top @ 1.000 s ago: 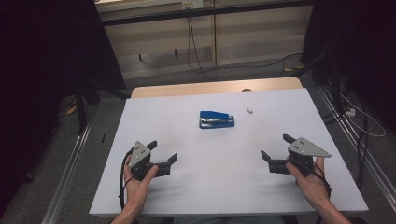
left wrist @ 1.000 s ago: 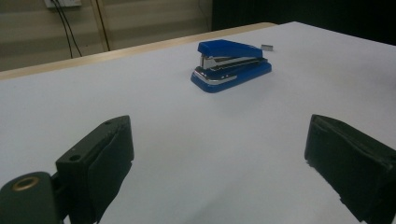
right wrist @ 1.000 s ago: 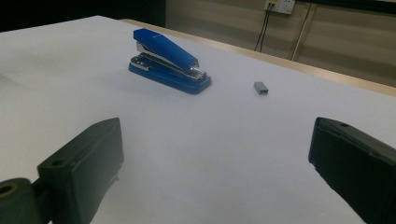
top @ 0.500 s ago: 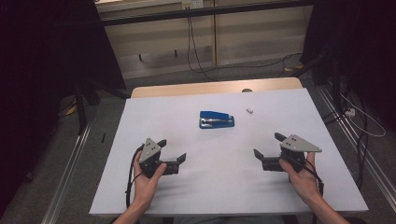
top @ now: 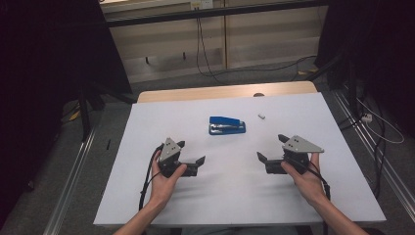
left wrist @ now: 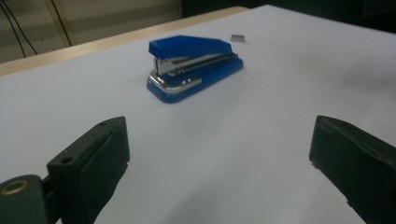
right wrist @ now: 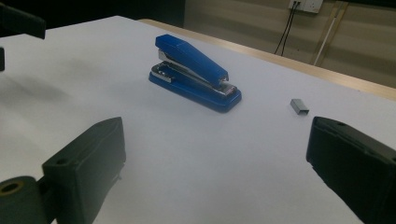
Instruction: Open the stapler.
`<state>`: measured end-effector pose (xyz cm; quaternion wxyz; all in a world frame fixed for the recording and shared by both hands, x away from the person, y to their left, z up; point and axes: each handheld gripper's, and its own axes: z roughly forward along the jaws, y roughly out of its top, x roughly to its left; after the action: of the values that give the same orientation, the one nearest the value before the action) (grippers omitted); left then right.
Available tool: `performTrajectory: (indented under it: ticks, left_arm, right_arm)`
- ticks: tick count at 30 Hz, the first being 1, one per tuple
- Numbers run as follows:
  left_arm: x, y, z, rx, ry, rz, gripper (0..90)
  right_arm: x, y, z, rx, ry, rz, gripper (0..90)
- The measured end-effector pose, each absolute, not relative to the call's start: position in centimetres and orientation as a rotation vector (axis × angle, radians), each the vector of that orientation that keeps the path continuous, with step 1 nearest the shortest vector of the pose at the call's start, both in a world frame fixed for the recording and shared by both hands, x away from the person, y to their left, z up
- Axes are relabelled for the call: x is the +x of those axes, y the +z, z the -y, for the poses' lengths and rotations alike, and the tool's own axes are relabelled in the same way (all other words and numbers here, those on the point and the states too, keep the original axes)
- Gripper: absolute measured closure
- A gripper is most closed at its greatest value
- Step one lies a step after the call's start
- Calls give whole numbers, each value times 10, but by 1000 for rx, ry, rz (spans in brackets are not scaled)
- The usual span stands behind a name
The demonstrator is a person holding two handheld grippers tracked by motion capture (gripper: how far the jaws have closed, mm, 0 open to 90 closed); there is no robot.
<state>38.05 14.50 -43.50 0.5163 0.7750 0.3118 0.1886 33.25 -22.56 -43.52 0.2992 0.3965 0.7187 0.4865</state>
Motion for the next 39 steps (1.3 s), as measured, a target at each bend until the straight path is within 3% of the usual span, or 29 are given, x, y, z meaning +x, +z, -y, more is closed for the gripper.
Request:
performTrajectory:
  ticks: [22,39]
  left_arm:
    - [421,-431,-133,1888,484,-710,51]
    - [445,-427,-122,1814,499,-742,77]
  right_arm:
    - [361,-430,219,1090,1314,-1852,67]
    - [396,-433,206,1095,1288,-1851,84]
